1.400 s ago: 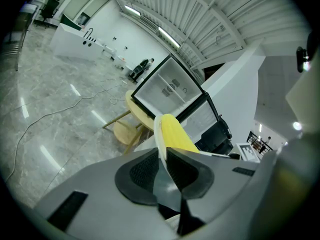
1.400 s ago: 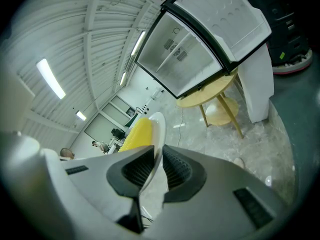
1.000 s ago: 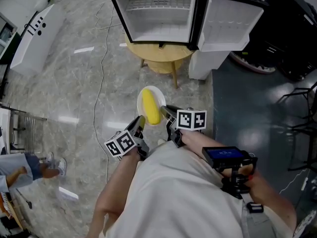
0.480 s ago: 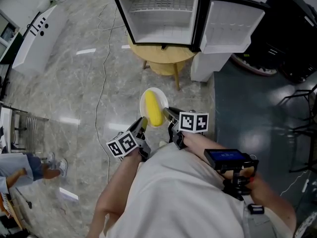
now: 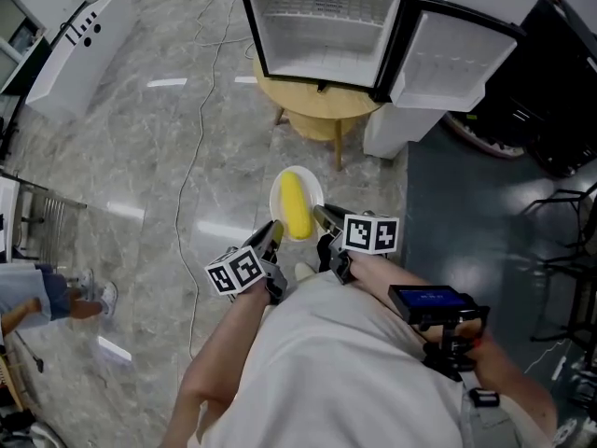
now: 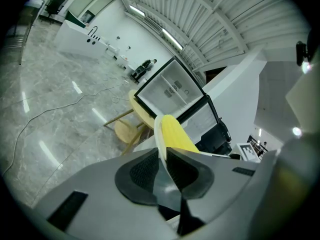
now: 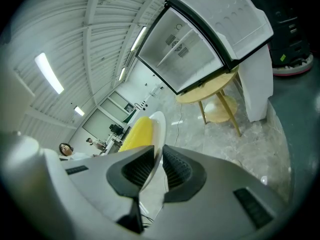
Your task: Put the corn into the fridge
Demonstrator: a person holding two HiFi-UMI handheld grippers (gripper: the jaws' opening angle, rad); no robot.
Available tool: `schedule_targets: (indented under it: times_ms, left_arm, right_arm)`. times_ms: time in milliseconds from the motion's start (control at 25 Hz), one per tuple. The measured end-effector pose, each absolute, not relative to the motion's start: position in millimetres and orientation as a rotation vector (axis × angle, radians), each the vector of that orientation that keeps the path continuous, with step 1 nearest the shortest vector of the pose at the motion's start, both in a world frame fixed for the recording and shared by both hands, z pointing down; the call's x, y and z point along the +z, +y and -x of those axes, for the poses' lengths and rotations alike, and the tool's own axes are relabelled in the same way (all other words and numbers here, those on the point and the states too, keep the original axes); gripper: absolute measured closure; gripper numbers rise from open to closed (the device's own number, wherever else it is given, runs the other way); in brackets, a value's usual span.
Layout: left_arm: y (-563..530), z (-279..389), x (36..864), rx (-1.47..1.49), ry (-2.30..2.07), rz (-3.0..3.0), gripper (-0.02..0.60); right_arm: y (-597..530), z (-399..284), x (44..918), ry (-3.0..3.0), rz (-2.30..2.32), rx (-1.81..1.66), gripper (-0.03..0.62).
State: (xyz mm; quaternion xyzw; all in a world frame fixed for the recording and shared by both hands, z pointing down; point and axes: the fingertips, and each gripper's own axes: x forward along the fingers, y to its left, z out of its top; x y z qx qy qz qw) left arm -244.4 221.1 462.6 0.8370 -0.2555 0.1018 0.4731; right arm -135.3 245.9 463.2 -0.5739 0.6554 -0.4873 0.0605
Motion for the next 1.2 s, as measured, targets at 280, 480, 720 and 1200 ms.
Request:
schedule_targets:
  times_ms: [280,480,720,1200]
  left_arm:
    - [212.5,256.5,465.7,0.231,-0.664,-2.02,0.526]
    - [207.4,254.5,467.3,0.244,-0.67,-2.021,0.526]
    - [202.8,241.0,468.4,0.255,-0.664,-2.013,0.526]
    - [179.6,170.9,473.4,0.273,-0.671,-1.999,0.526]
  right_arm:
    - [231.7,147.9,468.4,2.029,1.707,-1.506,0.54]
    - [224.8,145.6,471.6,2.03,1.694,-1.515,0.54]
    - [220.6,131.8,470.7,2.022,1.702,-1.512,0.54]
    - [196.0,60.6,472.7,2.039,1.691,-1.519,0.54]
